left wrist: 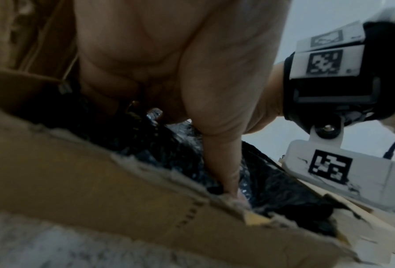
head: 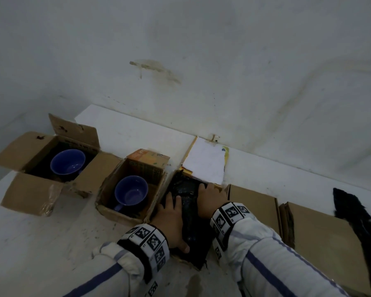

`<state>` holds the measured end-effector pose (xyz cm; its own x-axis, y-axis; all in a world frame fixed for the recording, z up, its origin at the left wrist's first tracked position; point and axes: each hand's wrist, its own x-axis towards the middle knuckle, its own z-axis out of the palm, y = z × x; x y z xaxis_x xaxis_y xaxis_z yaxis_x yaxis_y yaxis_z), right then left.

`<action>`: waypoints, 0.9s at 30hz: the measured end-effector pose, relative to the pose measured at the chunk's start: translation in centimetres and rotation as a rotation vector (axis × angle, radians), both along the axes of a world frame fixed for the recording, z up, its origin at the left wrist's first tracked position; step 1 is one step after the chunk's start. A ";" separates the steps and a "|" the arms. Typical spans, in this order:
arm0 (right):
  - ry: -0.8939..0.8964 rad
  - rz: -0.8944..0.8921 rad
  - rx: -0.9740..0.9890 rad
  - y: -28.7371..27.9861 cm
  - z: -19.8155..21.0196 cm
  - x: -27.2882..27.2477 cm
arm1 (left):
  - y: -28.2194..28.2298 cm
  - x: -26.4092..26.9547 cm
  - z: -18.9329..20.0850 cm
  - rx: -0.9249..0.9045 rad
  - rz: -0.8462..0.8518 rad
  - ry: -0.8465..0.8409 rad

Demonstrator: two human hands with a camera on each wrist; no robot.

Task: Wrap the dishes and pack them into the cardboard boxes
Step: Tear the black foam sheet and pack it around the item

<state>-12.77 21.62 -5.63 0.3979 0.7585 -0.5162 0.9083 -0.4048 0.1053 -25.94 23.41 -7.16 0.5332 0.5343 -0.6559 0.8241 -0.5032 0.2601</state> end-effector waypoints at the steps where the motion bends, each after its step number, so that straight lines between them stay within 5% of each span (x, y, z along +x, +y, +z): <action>1: 0.005 -0.002 -0.003 0.0 0.0 0.1 | 0.0 0.0 0.0 -0.001 -0.003 -0.001; 8: 0.105 0.176 -0.257 -0.8 2.5 2.8 | -0.1 0.1 0.6 0.003 -0.014 0.024; 19: -0.005 0.338 -0.010 -2.8 1.1 3.3 | -0.8 1.1 0.9 -0.110 0.097 0.042; 27: -0.004 0.321 -0.127 -3.2 1.4 3.6 | -2.4 1.1 0.1 0.020 0.057 0.066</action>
